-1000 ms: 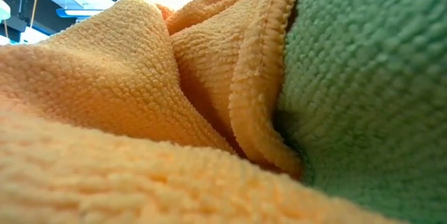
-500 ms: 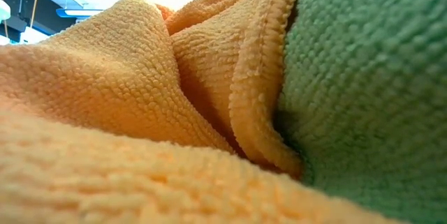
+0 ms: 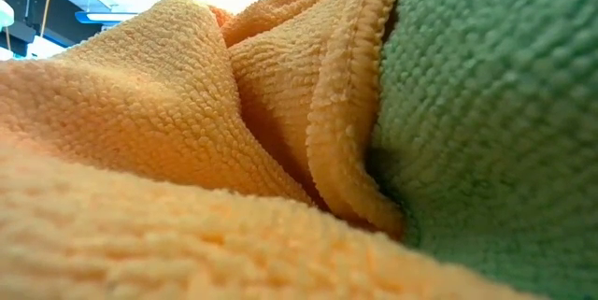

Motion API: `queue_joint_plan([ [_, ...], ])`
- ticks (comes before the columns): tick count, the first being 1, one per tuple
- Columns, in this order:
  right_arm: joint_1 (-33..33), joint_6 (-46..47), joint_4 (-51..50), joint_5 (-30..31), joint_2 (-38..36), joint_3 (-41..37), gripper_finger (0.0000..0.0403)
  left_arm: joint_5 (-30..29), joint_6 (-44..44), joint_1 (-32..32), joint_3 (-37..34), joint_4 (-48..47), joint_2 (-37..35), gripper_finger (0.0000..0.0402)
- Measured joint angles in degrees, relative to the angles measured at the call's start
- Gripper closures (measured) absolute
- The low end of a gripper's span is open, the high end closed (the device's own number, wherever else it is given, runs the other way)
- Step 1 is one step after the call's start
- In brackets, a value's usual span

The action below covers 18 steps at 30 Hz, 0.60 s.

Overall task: Sort microfiber towel by color & place in baskets
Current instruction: Put the orange microfiber cloth into the left transparent bin

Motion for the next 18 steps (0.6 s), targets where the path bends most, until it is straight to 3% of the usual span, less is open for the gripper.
queue_joint_plan([
  [5,-0.11,-0.30,3.32,-0.27,0.65,0.00,0.0401,1.33,1.54,0.12,0.00,2.41,0.52,0.0271],
  [13,-0.46,-7.44,18.10,-7.27,8.46,0.17,0.0401,0.24,8.62,1.83,0.02,15.65,6.81,0.0211],
  [18,-0.46,-11.22,17.09,-7.78,12.47,5.66,0.0401,1.43,8.96,3.09,1.36,18.76,11.23,0.0202],
])
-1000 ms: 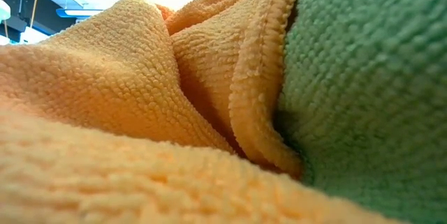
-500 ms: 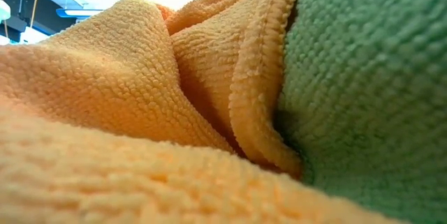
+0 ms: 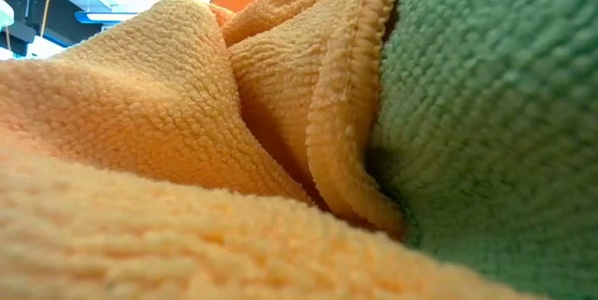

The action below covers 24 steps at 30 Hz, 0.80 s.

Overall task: Sort microfiber towel by color & place in baskets
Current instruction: Put the orange microfiber cloth into the left transparent bin

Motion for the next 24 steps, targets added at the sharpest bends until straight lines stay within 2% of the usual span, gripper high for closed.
queue_joint_plan([
  [4,-0.16,-4.50,-6.38,-2.58,2.64,6.26,0.0401,3.18,0.01,0.67,4.68,-0.69,3.75,0.0202],
  [9,-0.52,-7.48,-13.18,-2.70,5.19,12.83,0.0401,3.96,0.55,1.39,10.82,-7.01,8.36,0.0202],
  [17,-0.50,-10.21,-14.79,-3.94,6.31,15.01,0.0401,-1.10,2.17,1.30,15.65,-14.24,10.43,0.0205],
  [20,-0.50,-10.39,-14.74,-4.26,6.31,15.01,0.0401,0.46,3.21,1.33,16.41,-14.33,10.40,0.0234],
  [24,-0.61,-10.89,-14.44,-4.50,6.29,15.01,0.0401,2.94,4.61,1.30,16.91,-13.65,10.38,0.0322],
])
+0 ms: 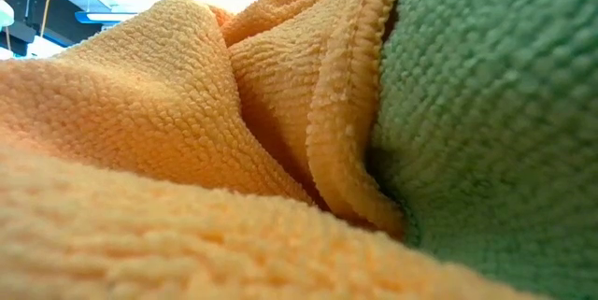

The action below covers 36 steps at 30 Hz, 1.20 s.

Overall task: Sort microfiber towel by color & place in baskets
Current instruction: Put the orange microfiber cloth into the left transparent bin

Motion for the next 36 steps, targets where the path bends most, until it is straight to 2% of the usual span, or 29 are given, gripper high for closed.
queue_joint_plan([
  [2,-0.01,-0.20,-0.16,0.02,0.00,0.00,0.0401,-0.29,1.06,-0.02,0.00,-0.71,0.00,0.0375],
  [3,-0.02,-0.20,-0.22,0.33,0.00,0.00,0.0401,-0.49,1.28,-0.02,-0.02,-0.86,0.02,0.0387],
  [6,0.00,0.07,-0.22,1.89,0.00,0.00,0.0399,-0.94,1.88,0.00,-0.02,-0.84,-0.02,0.0392],
  [9,0.02,2.74,-0.61,7.17,0.00,0.00,0.0386,-2.46,2.39,0.01,-0.04,-2.46,-0.60,0.0398],
  [17,-0.23,9.84,-7.84,14.81,-0.48,0.00,0.0306,-6.26,0.03,-0.02,-0.02,-9.74,-6.20,0.0401],
  [21,-0.63,14.71,-14.90,19.55,-1.39,0.00,0.0277,-7.39,-2.05,-0.58,-0.04,-14.15,-9.77,0.0401],
  [25,-1.08,22.61,-25.70,25.48,-2.51,0.01,0.0269,-8.86,-5.34,-2.23,0.00,-20.19,-13.48,0.0401],
  [29,-1.82,31.36,-37.30,27.86,-3.60,0.00,0.0270,-10.33,-14.23,-4.69,5.24,-36.20,-14.99,0.0401],
  [33,-2.50,34.03,-45.61,27.82,-3.98,0.00,0.0270,-10.79,-24.33,-8.15,14.00,-54.19,-13.26,0.0401],
  [36,-2.58,34.04,-48.02,27.83,-3.98,0.00,0.0270,-6.85,-29.68,-11.91,19.30,-64.70,-11.14,0.0401],
])
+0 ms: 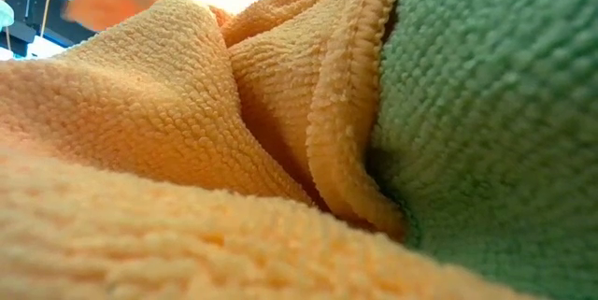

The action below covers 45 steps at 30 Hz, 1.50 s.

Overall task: Sort microfiber towel by color & place in baskets
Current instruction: Put the orange microfiber cloth into the left transparent bin

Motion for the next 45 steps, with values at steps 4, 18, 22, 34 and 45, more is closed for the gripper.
queue_joint_plan([
  [4,0.00,-0.10,-0.07,-0.03,0.00,0.00,0.0270,7.55,-9.21,-6.46,6.65,-10.36,2.93,0.0401],
  [18,-4.22,-0.56,0.15,0.12,0.00,0.00,0.0270,18.38,-38.08,-30.83,11.06,-17.85,13.43,0.0401],
  [22,-5.73,-1.81,0.79,-0.01,0.00,0.00,0.0270,18.81,-44.85,-36.31,11.05,-17.82,17.46,0.0401],
  [34,-6.82,-7.48,5.94,-5.26,0.00,0.00,0.0270,18.87,-56.99,-43.41,2.88,-15.17,26.55,0.0401],
  [45,-6.78,-8.08,5.59,-14.10,0.00,0.00,0.0270,19.24,-57.16,-45.51,-12.03,-1.15,26.66,0.0401],
])
